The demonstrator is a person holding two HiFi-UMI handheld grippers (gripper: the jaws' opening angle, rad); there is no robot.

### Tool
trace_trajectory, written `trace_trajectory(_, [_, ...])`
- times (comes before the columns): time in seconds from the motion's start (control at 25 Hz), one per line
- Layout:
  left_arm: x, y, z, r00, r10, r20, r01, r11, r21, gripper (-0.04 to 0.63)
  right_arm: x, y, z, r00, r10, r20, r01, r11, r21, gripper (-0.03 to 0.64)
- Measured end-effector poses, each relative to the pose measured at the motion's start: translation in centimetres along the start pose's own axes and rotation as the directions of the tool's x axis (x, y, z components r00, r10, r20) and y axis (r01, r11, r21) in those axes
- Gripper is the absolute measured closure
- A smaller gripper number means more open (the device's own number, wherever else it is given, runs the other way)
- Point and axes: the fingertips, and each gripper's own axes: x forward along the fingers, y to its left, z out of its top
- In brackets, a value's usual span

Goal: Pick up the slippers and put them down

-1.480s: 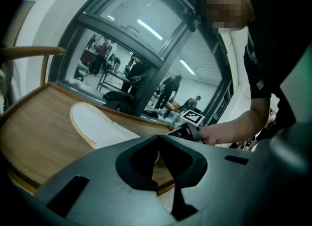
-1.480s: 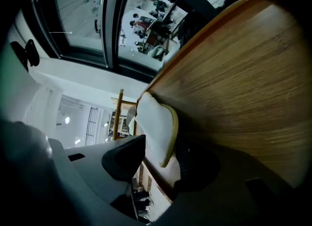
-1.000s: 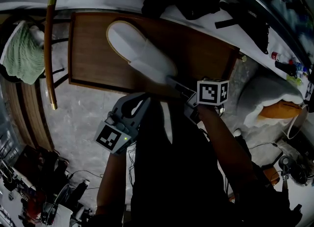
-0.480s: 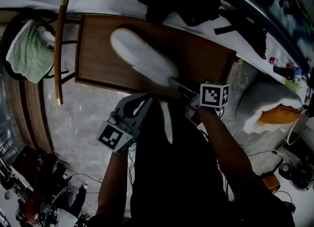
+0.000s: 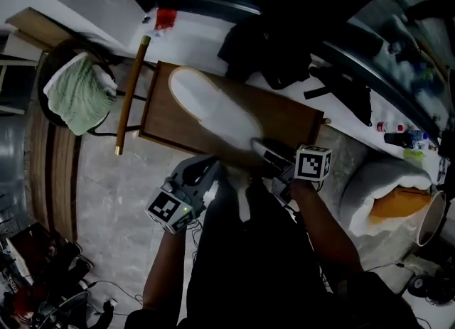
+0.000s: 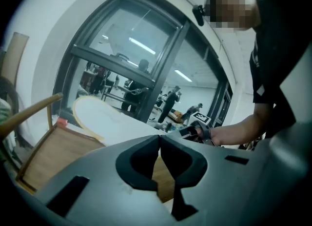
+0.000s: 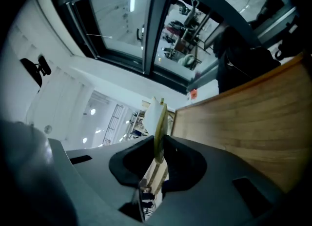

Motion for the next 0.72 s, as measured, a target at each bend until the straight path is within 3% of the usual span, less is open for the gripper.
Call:
trace_trajectory(0.16, [-0.3, -0.7, 4.4, 0.998, -0.015, 0.058, 0.010, 0.997, 0.082, 0.572, -1.6, 5.7, 4.4, 0.993, 0.097, 0.068, -0.087, 0.988, -0.129, 0.551])
trace_trajectory(0.32, [-1.4, -2.8, 8.6, 0.995, -0.044, 0.093, 0.026, 0.984, 0.178, 0.572, -4.1, 12.2, 7.6, 0.971, 0.182, 0.153, -0.134, 0.951, -0.280, 0.551])
trace_trajectory(0.52, [-2.4, -5.9, 13.6, 0.986, -0.092, 0.138, 0.050, 0.959, 0.277, 0.572, -7.6, 20.6, 10.9, 0.914, 0.321, 0.250, -0.190, 0.880, -0.436, 0.551])
trace_trajectory(0.72, [-3.1, -8.6, 17.8, 0.972, -0.138, 0.191, 0.058, 0.924, 0.377, 0.572, -10.6, 26.8, 12.5, 0.836, 0.454, 0.308, -0.222, 0.794, -0.567, 0.552])
